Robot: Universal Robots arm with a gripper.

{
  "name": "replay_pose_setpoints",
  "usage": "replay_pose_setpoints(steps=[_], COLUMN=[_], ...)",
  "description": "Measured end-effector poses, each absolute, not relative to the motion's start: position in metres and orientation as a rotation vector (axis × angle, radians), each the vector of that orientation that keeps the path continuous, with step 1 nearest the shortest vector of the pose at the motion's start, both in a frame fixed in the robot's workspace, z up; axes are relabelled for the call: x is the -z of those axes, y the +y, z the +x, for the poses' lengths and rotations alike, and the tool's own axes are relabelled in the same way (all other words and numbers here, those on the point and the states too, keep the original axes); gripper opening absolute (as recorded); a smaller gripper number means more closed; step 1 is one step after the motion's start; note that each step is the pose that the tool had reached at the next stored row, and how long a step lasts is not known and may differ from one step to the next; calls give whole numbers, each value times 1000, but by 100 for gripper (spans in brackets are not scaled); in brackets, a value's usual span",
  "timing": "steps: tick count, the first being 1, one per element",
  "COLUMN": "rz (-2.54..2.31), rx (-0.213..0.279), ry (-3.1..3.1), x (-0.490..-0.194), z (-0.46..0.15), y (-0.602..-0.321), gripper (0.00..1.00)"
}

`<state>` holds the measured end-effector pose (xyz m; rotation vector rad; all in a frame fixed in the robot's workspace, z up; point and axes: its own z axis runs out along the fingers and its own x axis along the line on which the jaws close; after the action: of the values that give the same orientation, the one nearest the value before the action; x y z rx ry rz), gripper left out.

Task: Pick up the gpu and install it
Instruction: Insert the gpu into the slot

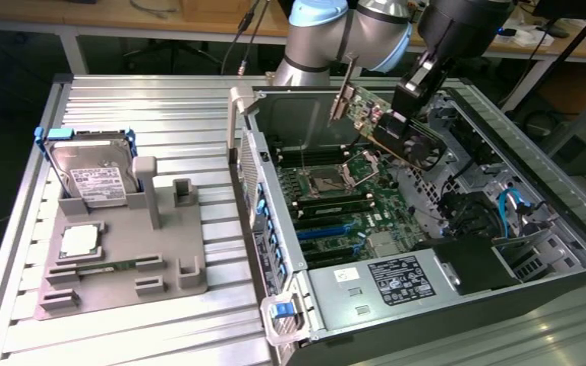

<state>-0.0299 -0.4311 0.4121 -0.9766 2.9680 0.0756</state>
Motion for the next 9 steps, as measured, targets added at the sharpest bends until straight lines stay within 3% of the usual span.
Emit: replay_pose_setpoints(steps=[9], rz=[-1038], rx=[-76], ry=[2948], x=[-412], z=[-30], y=[-431], gripper=[27])
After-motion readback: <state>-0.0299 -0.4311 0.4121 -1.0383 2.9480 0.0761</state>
